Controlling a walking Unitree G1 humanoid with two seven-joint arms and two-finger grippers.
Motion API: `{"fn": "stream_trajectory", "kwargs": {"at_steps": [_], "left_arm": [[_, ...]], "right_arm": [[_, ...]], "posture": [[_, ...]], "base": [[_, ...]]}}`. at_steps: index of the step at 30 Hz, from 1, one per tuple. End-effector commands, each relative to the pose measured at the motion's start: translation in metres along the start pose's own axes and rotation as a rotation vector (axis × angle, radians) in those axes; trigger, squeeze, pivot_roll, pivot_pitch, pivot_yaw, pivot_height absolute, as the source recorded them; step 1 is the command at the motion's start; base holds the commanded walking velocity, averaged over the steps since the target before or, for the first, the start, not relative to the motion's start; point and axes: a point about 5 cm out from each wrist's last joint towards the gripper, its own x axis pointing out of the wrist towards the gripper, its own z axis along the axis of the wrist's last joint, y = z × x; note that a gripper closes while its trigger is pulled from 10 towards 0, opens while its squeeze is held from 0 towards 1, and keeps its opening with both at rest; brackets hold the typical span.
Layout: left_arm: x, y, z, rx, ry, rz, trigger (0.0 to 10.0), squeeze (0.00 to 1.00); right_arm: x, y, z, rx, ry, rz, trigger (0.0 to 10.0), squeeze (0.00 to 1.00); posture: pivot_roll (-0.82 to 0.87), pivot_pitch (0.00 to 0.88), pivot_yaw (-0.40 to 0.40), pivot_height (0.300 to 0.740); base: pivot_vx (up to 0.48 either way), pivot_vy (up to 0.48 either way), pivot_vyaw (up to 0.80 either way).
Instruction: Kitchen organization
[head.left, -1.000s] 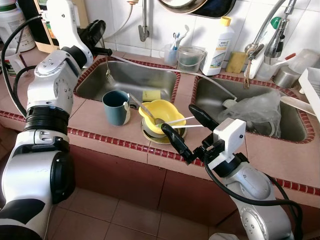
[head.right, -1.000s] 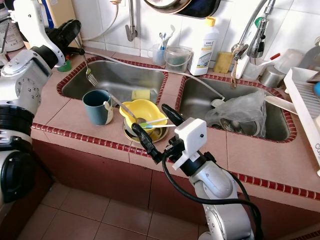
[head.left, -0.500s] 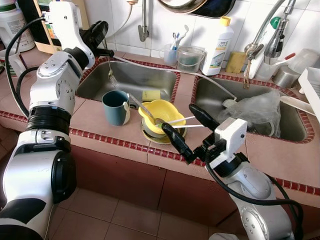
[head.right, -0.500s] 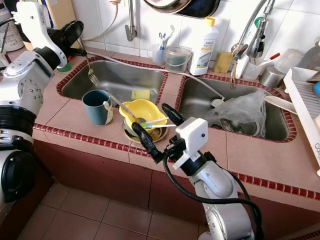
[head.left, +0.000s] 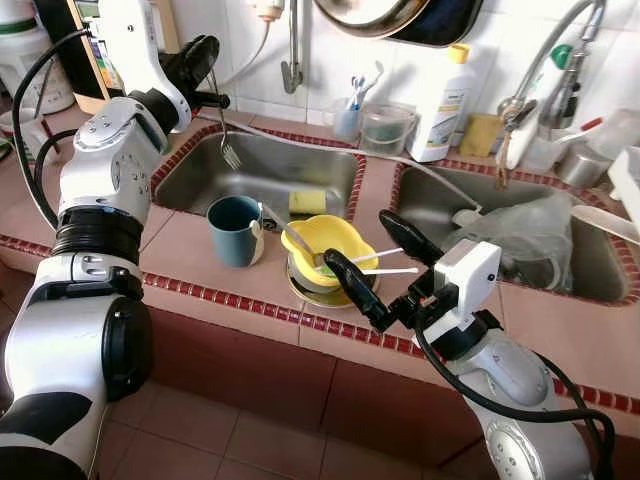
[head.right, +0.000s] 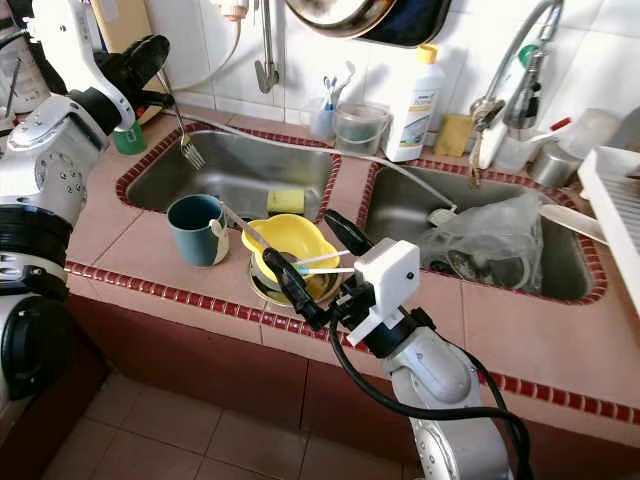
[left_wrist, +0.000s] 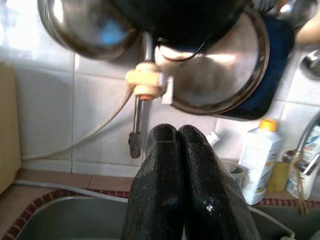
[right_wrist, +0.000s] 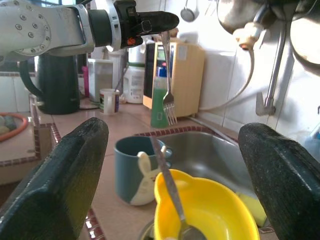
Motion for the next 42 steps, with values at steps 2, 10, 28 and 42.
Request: {"fn": "stream_trajectory", "kwargs": {"at_steps": [2, 10, 28, 42], "left_arm": [[0.002, -0.001, 0.007, -0.004, -0.019, -0.010, 10.0, 0.00], [0.002, -0.002, 0.008, -0.015, -0.035, -0.015, 10.0, 0.00], [0.003, -0.011, -0.024, 0.033, 0.084, -0.082, 10.0, 0.00], [-0.004, -0.022, -0.072, 0.074, 0.266, -0.139, 10.0, 0.00]], "right_arm": [[-0.001, 0.000, 0.003, -0.002, -0.006, 0.000, 10.0, 0.00], [-0.001, 0.001, 0.003, 0.002, 0.000, 0.006, 10.0, 0.00], [-0.012, 0.007, 0.000, 0.054, 0.043, -0.010, 10.0, 0.00], [-0.045, 0.020, 0.010, 0.161, 0.128, -0.103, 10.0, 0.00]], "posture": [[0.04, 0.000, -0.019, 0.740], [0.04, 0.000, -0.021, 0.740], [0.00, 0.000, -0.004, 0.740], [-0.08, 0.008, 0.037, 0.740]], "base": [[0.403, 0.000, 0.00], [0.203, 0.000, 0.00], [0.000, 0.000, 0.00], [0.000, 0.000, 0.00]]}}
